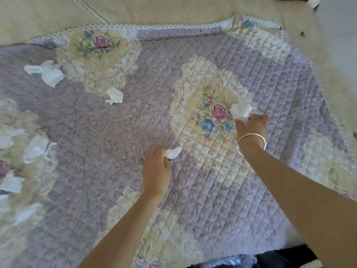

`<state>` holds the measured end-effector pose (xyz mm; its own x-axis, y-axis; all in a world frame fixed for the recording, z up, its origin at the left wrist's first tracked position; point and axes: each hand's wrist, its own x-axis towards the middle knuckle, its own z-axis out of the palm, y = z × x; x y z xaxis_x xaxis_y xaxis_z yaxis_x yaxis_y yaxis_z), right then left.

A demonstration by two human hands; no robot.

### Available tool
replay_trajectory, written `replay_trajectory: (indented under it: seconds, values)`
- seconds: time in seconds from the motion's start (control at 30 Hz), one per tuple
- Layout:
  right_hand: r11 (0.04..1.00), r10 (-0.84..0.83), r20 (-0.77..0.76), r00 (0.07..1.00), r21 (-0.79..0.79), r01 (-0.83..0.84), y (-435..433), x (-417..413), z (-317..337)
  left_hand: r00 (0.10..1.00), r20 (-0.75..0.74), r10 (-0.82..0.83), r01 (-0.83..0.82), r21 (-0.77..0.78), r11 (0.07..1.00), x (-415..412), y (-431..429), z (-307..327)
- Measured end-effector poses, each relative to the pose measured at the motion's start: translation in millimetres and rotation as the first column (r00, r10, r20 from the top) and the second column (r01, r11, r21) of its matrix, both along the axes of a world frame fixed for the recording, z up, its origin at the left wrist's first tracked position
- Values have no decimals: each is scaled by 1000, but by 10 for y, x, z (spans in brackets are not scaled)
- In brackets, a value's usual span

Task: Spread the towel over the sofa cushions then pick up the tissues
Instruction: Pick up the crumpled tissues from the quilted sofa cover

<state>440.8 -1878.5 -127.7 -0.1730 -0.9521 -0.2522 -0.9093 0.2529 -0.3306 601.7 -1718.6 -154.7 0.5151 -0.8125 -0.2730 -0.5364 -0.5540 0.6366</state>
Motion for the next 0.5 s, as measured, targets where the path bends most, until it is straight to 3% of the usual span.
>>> replay_trajectory:
  seconds: [0.2,0.33,0.5]
  values:
    - [995,-10,236,972,94,-13,-256,-42,-191,996,-88,-33,24,-105,994,-12,-42,-27]
    - [1000,-15,210,978,11,13,-313,11,-259,994,-110,-13,-2,-131,991,-12,-47,-29]
    - [998,-49,243,969,-28,58,-178,134,-233,999,-34,9,-13,-111,994,188,-134,-22]
